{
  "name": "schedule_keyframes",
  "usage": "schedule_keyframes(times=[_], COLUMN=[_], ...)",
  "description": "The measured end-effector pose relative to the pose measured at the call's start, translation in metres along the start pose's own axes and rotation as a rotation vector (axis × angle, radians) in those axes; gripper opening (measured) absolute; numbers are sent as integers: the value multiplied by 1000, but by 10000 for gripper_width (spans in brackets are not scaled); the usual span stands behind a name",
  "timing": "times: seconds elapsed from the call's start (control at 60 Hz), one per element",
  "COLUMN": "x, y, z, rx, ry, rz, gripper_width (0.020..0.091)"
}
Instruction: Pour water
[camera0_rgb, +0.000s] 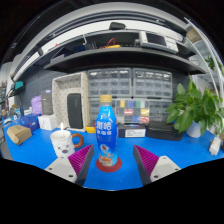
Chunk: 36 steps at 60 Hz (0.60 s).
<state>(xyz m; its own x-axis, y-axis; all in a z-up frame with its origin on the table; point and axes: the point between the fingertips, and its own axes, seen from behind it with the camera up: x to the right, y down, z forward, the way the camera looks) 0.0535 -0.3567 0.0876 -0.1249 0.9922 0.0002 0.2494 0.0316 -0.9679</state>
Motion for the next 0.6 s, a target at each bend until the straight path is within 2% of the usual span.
schedule_keyframes(times=[0.15, 0.283, 0.6], x=[20, 19, 38], y=[3, 7, -1], z=[-31, -48, -74], rx=[-11, -28, 2], ry=[105, 101, 166], rz=[39, 83, 24], gripper_width=[797, 798, 799])
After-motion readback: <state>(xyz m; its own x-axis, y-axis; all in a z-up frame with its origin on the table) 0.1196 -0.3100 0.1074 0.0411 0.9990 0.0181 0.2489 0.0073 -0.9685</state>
